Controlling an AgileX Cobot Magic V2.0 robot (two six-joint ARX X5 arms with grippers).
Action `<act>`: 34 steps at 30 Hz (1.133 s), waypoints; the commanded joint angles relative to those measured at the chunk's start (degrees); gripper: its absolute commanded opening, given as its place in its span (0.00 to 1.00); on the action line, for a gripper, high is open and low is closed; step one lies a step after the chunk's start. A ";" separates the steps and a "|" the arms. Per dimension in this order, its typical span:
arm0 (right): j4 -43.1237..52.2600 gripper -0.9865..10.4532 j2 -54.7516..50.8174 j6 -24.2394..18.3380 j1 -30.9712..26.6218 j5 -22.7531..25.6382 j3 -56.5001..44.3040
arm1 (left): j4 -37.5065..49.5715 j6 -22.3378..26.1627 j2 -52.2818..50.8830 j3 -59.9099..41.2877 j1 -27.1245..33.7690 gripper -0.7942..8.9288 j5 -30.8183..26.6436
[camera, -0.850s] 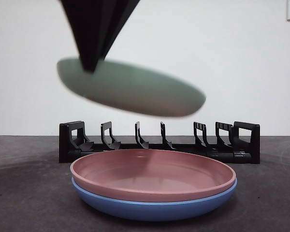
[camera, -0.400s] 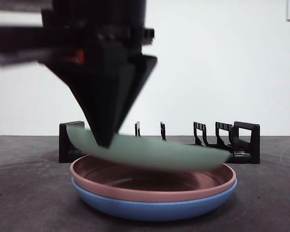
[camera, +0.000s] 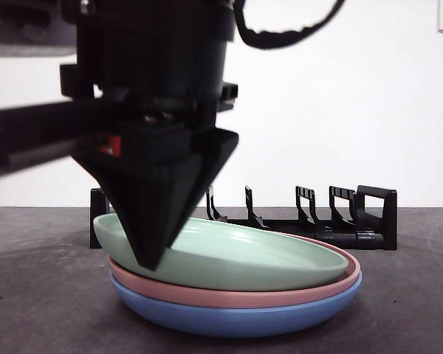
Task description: Place the plate
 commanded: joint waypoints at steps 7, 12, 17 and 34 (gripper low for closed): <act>-0.20 0.24 0.72 0.68 0.44 -0.07 0.44 | 0.74 0.17 0.09 0.81 -0.15 0.25 -0.22; -1.44 0.32 -0.98 0.37 0.46 -2.03 1.68 | 0.76 0.20 0.09 0.81 -0.15 0.25 -0.22; 1.22 0.33 -8.92 -2.12 -0.22 -1.22 2.71 | 2.43 0.17 0.11 0.79 -0.15 0.25 -0.22; 10.23 0.33 -32.39 -20.98 -46.47 -7.06 -0.79 | 22.10 -2.67 11.80 -0.87 -0.15 0.44 -0.15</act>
